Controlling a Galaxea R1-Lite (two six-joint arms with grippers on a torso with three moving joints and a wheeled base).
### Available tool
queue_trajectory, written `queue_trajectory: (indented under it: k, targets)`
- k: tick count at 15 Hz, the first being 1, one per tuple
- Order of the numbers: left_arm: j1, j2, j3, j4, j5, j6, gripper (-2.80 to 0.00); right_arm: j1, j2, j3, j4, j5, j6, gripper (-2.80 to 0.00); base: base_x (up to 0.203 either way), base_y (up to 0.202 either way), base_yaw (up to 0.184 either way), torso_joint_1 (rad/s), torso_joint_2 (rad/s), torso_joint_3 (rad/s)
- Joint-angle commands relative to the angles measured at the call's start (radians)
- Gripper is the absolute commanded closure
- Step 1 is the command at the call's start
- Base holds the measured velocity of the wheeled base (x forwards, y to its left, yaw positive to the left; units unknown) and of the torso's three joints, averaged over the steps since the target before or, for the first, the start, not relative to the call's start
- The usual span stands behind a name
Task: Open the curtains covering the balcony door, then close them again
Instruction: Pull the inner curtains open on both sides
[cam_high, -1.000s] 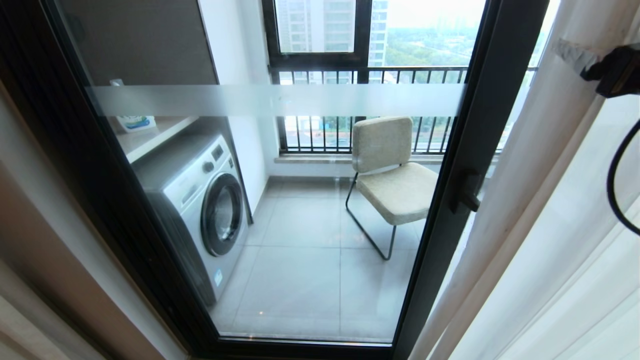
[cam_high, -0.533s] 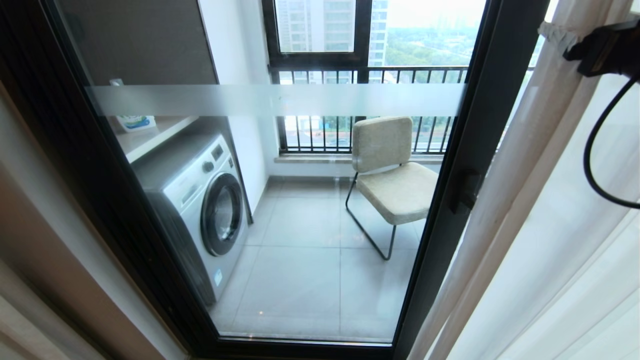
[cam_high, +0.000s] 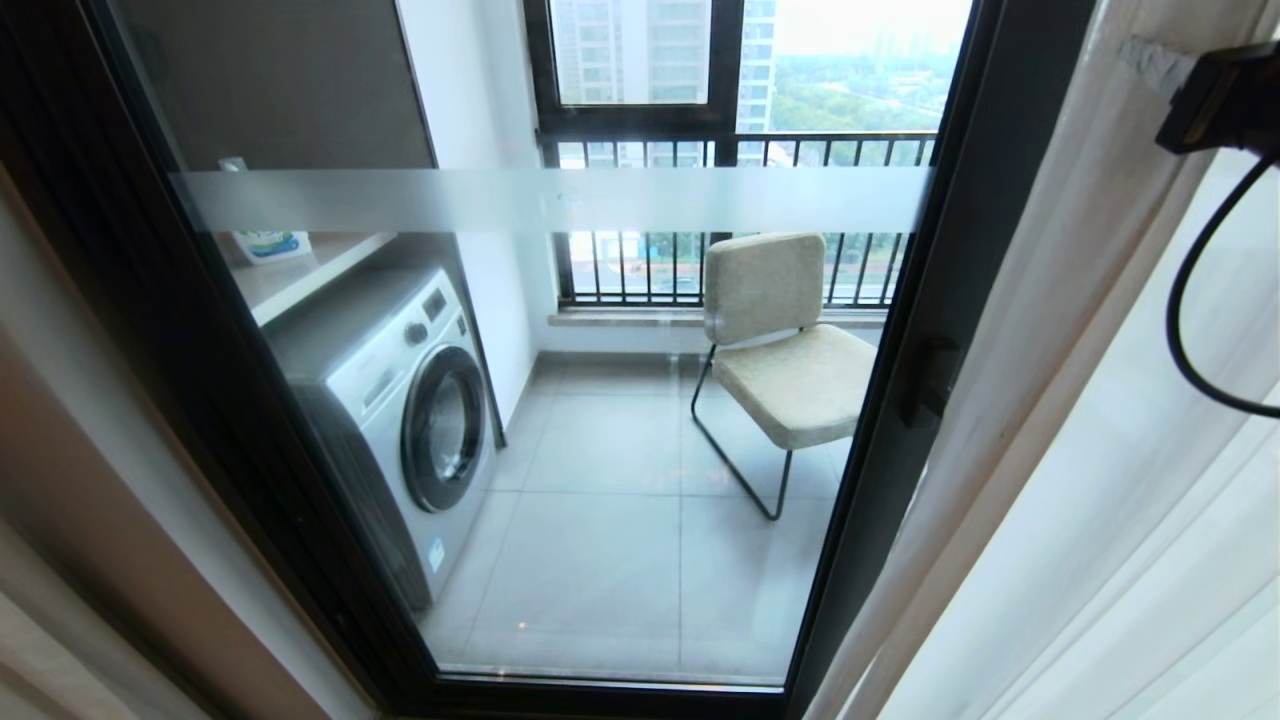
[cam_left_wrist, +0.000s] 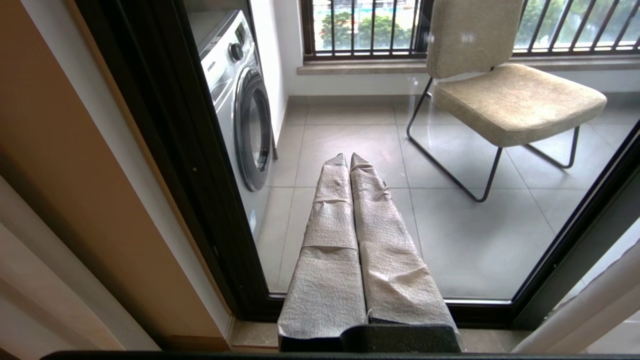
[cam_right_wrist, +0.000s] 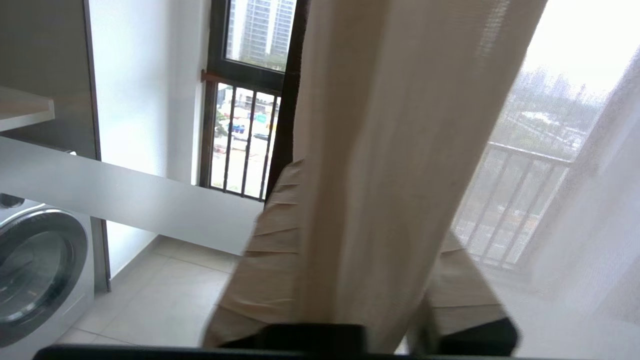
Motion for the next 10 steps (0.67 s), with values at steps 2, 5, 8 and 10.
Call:
queue_trajectory:
  k: [2,5,8,10]
  targets:
    - [0.0,0.0,0.0,0.0,0.001,0.0,0.0,0.0,-0.051,0.053,-0.002,0.001,0.01,0.0,0.0,0.0,0.0,0.0,0.0,0.0]
    - [0.0,0.0,0.0,0.0,0.001,0.0,0.0,-0.033,-0.086,0.095,0.002,0.001,0.012,0.0,0.0,0.0,0.0,0.0,0.0,0.0]
    - [0.0,0.0,0.0,0.0,0.001,0.0,0.0,-0.092,-0.103,0.099,0.01,0.003,0.016,0.0,0.0,0.0,0.0,0.0,0.0,0.0]
    - [0.0,0.0,0.0,0.0,0.001,0.0,0.0,-0.127,-0.111,0.1,0.012,0.003,0.018,0.0,0.0,0.0,0.0,0.0,0.0,0.0]
